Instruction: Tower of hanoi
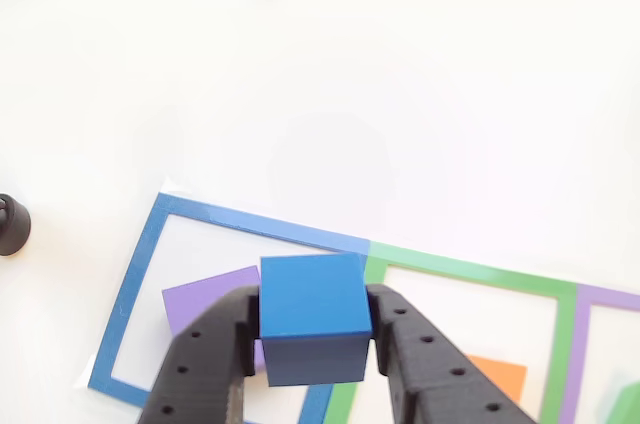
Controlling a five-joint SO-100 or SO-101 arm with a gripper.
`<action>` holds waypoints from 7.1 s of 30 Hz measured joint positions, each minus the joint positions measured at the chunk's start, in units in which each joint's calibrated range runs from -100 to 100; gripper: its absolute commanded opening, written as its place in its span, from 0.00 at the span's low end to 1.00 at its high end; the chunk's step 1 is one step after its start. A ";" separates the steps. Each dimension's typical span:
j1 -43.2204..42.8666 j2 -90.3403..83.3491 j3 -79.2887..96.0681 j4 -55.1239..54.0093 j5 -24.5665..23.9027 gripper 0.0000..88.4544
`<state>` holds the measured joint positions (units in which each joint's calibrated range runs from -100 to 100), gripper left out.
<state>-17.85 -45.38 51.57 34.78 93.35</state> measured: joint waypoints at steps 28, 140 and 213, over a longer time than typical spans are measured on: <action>39.32 -3.80 -51.79 54.57 6.29 0.04; 50.09 56.73 26.03 -94.48 6.12 0.26; 21.88 -9.62 25.06 -15.96 6.12 0.44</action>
<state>4.04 -55.00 76.63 18.82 99.46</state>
